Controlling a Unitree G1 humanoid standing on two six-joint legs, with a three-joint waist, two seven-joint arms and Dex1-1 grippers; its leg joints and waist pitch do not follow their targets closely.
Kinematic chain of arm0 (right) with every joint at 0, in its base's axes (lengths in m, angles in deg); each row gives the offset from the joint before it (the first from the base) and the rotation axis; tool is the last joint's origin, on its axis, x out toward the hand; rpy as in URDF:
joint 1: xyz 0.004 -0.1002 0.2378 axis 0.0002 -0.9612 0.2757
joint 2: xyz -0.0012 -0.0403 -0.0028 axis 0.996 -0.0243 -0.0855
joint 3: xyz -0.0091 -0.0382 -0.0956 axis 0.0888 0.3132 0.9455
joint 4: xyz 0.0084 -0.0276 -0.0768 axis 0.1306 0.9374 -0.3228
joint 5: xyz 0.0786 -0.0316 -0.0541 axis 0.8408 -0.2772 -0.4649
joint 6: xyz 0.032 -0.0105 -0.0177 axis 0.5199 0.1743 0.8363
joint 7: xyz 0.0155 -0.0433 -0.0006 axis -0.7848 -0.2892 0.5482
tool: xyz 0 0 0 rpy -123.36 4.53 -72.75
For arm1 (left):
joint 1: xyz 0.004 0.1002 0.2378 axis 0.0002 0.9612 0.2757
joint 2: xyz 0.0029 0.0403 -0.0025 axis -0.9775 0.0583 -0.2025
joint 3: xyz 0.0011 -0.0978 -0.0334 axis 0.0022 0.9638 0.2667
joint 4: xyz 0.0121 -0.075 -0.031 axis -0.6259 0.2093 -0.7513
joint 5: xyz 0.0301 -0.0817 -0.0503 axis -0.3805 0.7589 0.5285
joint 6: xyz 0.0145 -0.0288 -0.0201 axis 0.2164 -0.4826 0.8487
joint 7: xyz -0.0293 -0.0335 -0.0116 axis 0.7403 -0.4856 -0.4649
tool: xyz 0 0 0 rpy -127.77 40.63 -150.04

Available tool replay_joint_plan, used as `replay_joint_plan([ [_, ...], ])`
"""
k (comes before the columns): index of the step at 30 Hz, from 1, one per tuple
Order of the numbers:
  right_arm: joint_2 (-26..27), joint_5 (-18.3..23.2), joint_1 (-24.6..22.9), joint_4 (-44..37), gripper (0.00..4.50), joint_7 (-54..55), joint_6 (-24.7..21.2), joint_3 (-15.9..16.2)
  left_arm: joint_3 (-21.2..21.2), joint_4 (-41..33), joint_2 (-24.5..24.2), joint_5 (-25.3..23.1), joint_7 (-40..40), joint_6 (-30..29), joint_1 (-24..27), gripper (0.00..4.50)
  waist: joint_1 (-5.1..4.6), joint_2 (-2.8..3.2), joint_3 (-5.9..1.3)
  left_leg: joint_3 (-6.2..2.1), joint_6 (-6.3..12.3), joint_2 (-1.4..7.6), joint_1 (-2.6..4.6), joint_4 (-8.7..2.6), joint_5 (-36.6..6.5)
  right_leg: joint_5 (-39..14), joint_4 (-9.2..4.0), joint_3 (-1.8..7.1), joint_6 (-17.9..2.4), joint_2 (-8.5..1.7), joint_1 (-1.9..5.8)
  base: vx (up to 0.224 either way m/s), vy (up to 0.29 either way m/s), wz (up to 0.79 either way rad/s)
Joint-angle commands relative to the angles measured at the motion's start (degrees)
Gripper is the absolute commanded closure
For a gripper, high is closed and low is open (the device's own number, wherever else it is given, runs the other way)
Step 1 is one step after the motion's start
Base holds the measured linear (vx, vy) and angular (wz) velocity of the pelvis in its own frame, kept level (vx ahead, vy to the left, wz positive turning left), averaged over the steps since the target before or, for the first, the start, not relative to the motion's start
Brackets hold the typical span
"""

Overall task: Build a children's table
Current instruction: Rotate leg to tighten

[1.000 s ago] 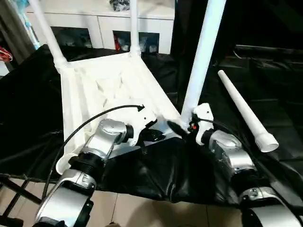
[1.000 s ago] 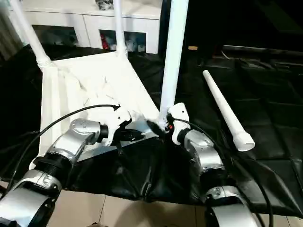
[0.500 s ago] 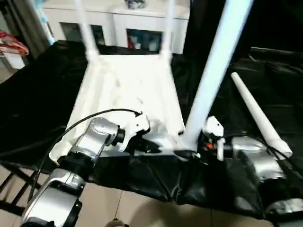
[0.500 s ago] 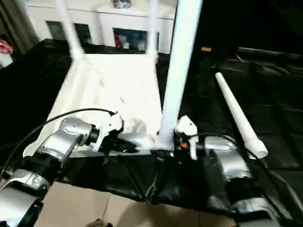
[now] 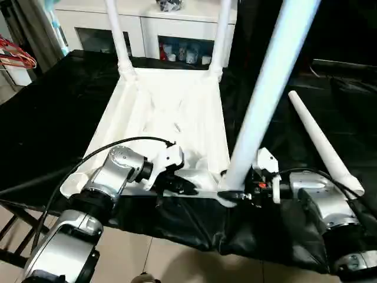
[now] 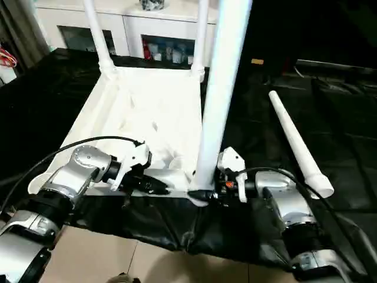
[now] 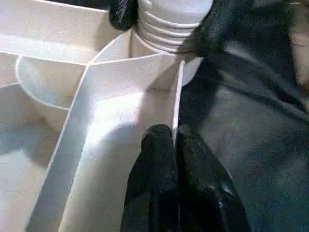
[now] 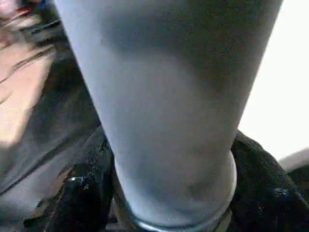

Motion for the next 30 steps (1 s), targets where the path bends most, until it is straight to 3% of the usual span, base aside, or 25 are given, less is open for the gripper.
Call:
replay_joint_plan([
  [1, 3.73, -2.91, 0.16, 3.66, 1.76, 6.2, -0.69, 2.65, 1.9, -0.8, 3.66, 0.7, 6.64, -0.67, -3.2, 4.5, -0.62, -0.03, -3.24, -0.52, -0.1, 1.11, 0.58, -4.23, -19.15, -21.94, -4.89, 1.93, -10.77, -3.06, 2.61, 0.0, 0.0, 0.0],
  [4, 7.51, -5.37, 2.75, 9.71, 1.77, 18.73, -0.17, 1.01, 2.67, 0.25, 6.38, -0.08, 13.05, -1.94, -4.0, 4.5, -1.59, -0.07, -3.1, -0.69, -0.56, 1.02, 0.27, -4.36, -19.5, -23.34, -4.97, 1.9, -9.9, -3.0, 2.55, 0.0, 0.0, 0.0],
  [5, 8.31, -5.82, 3.28, 10.85, 1.77, 21.28, -0.07, 0.68, 2.87, 0.58, 7.01, -0.22, 14.52, -2.18, -4.22, 4.5, -2.13, -0.07, -3.23, -0.94, -0.94, 0.73, 0.17, -4.38, -19.98, -26.32, -5.22, 1.53, -8.36, -2.97, 2.85, 0.0, 0.0, 0.0],
  [6, 9.58, -5.67, 4.06, 12.36, 1.77, 23.93, -0.46, 0.04, 3.13, 0.99, 8.04, -0.34, 16.52, -2.64, -4.54, 4.5, -2.13, -0.07, -3.23, -0.94, -0.94, 0.73, 0.17, -4.38, -19.98, -26.32, -5.22, 1.53, -8.36, -2.97, 2.85, 0.0, 0.0, 0.0],
  [7, 11.69, -5.49, 5.19, 14.4, 1.77, 27.61, -0.9, -1.01, 3.35, 1.8, 9.63, -0.41, 19.45, -3.12, -5.03, 4.5, -2.6, -0.17, -3.2, -0.73, -0.41, 0.67, 0.52, -4.15, -19.81, -25.26, -5.49, 1.79, -8.93, -2.9, 2.3, 0.0, 0.0, 0.0],
  [11, 14.44, -5.88, 6.46, 16.6, 1.77, 31.61, 0.34, -1.49, 3.22, 2.36, 12.06, -0.35, 21.97, -3.33, -5.21, 4.5, -2.87, -0.19, -3.29, -0.61, 0.59, 0.66, 0.54, -4.09, -19.66, -23.41, -5.48, 1.78, -9.58, -2.69, 2.33, 0.0, 0.0, 0.0],
  [12, 15.23, -5.62, 6.66, 17.0, 1.77, 31.32, 1.08, -1.5, 2.9, 2.18, 12.78, -0.31, 21.62, -3.09, -4.96, 4.5, -2.9, -0.16, -3.33, -0.57, 0.95, 0.72, 0.44, -4.1, -19.42, -21.94, -5.31, 1.85, -10.04, -2.65, 2.34, 0.0, 0.0, 0.0],
  [13, 15.55, -5.22, 6.76, 17.24, 1.43, 30.97, 1.43, -1.72, 2.74, 1.85, 13.12, -0.26, 21.31, -3.11, -4.74, 4.5, -2.94, -0.16, -3.37, -0.55, 1.27, 0.72, 0.26, -4.11, -19.03, -20.72, -5.14, 1.84, -10.38, -2.64, 2.52, 0.0, 0.0, 0.0],
  [16, 15.69, -4.32, 7.12, 17.91, 1.05, 29.46, 1.56, -2.47, 2.49, 1.08, 13.44, 0.06, 20.26, -3.15, -4.28, 4.5, -2.93, 0.01, -3.41, -0.46, 1.67, 0.78, 0.33, -4.08, -18.53, -18.47, -4.94, 1.92, -11.28, -2.57, 2.56, 0.0, 0.0, 0.0],
  [20, 13.72, -4.83, 6.66, 16.82, 0.73, 25.71, 3.3, -1.53, 1.94, 0.17, 12.2, 0.8, 16.92, -1.64, -3.43, 4.5, -2.97, 0.08, -3.35, -0.44, 1.78, 0.77, 0.39, -4.11, -19.65, -19.87, -5.12, 1.89, -11.16, -2.62, 2.57, 0.0, 0.0, 0.0],
  [24, 11.21, -3.73, 5.28, 14.11, 0.73, 18.41, 4.35, -0.64, 1.65, -1.18, 10.43, 1.79, 12.64, -0.83, -2.54, 4.5, -2.75, -0.06, -3.57, -0.37, 2.64, 0.82, 0.26, -4.0, -17.82, -16.99, -4.88, 1.98, -11.63, -2.64, 2.84, 0.0, 0.0, 0.0],
  [30, 3.81, -0.75, 0.58, 4.71, 0.73, 0.15, 4.13, 2.99, 0.72, -4.11, 5.21, 3.47, 2.25, 0.0, -0.78, 4.5, -1.58, -0.06, -3.98, -0.03, 5.74, 1.16, 0.09, -3.4, -11.7, -6.34, -3.59, 1.84, -15.22, -2.39, 3.35, 0.0, 0.0, 0.0],
])
